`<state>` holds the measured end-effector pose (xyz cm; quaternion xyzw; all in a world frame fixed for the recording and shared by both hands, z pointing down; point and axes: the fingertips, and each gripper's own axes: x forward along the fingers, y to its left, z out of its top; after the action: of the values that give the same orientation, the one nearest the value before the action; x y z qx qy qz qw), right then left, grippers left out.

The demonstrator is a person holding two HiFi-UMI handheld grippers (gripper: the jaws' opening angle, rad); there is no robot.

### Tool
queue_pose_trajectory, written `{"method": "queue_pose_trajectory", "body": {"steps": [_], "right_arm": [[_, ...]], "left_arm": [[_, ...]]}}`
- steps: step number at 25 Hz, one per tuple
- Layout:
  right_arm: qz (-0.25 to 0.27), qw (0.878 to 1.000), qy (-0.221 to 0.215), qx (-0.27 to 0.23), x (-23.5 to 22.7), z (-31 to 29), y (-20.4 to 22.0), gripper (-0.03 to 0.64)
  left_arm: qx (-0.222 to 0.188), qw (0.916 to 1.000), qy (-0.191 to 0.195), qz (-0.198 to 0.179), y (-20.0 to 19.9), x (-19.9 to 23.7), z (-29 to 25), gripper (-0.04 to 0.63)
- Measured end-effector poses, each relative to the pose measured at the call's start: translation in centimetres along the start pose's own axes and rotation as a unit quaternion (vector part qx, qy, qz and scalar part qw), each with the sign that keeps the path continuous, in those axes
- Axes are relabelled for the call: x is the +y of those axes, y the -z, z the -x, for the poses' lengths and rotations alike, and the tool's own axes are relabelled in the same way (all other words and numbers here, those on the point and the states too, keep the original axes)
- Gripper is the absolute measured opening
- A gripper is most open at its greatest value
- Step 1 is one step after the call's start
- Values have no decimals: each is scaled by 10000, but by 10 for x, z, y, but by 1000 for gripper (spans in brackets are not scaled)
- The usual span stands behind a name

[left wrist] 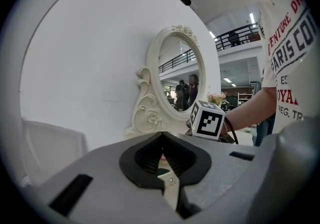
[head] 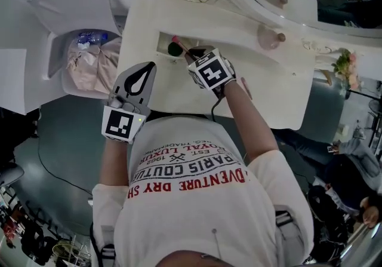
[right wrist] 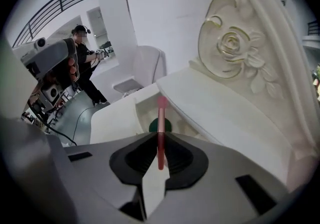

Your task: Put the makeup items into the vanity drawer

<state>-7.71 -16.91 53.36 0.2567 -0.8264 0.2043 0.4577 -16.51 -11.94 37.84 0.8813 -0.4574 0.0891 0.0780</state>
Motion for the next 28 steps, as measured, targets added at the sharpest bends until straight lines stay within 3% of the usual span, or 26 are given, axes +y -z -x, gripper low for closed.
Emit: {"method": "queue_pose_trajectory", "body": {"steps": [6,14,21,28], "right_arm": [[306,9986,-251,362,13,-31,-17,43],[151,9991,6,387,2,-46,-33,61],[-55,9996,-48,264,4,-33,-31,87],[-445,9984,353,27,-20,10,-1,87]], "left_arm": [[57,9990,-408,200,10,30,21,6],[81,9979,-569,296,17,51,30,6],[120,9990,-377,231,16,46,23,6],[-2,9998,221,4,0,16,-9,6]]}}
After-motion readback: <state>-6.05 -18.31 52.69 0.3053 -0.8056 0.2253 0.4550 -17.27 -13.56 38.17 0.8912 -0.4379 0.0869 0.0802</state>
